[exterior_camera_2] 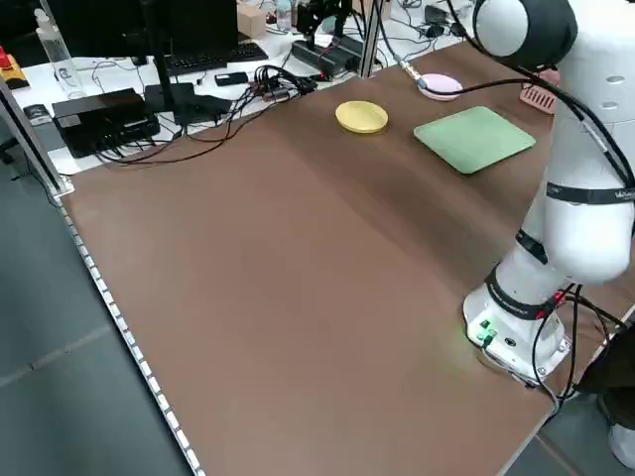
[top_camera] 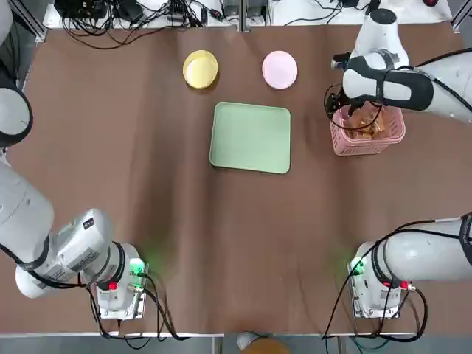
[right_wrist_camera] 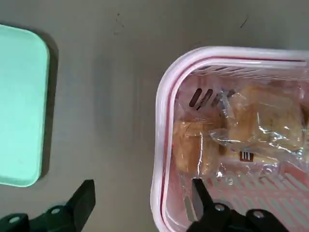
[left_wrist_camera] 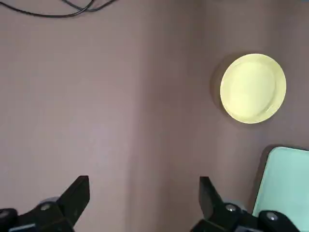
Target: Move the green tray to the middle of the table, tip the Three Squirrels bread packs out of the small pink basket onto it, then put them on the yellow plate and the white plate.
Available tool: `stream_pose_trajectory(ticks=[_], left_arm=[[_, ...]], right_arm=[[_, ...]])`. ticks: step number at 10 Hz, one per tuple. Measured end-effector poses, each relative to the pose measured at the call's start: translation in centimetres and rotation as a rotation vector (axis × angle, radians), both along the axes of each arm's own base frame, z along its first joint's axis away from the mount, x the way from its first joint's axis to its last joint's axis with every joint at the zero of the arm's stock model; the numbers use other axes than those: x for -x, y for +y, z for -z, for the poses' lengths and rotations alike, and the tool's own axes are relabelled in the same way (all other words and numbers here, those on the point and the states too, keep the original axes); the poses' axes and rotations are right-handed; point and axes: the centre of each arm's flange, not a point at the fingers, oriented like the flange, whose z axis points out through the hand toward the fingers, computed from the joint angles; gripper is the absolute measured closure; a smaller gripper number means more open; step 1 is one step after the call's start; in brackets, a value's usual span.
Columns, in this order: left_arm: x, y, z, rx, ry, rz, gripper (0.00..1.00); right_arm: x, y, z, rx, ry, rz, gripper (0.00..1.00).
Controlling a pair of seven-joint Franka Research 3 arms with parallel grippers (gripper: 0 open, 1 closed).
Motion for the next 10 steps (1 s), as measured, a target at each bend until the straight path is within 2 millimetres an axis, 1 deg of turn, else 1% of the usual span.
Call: stream_pose_trajectory(ticks=[1,3,4,6,8,10], left_arm=[[0.3,0.2,-0.8,-0.01,-0.007,-0.007,0.0],[0.7,1.8,-1.7,-0.021,-0.017,-0.034,0.0],[0.7,1.9,-1.6,-0.022,-0.016,-0.035,0.0],[0.7,1.4,-1.6,-0.021,-0.013,-0.028,0.0],[0.7,1.8,-1.5,-0.022,-0.012,-0.037,0.0],[0.7,2.5,-1.6,-0.023,-0.013,-0.048,0.0]], right_arm=[[-0.2,0.0,1.1,-0.001,0.005,0.001,0.11],[-0.6,0.0,3.0,-0.004,0.015,0.005,0.11],[-0.7,-0.1,3.8,-0.004,0.021,0.008,0.11],[-0.9,-0.3,4.7,-0.004,0.029,0.013,0.14],[-1.0,-0.9,5.2,-0.003,0.035,0.025,0.23],[-1.2,-1.3,5.6,-0.003,0.039,0.033,0.29]])
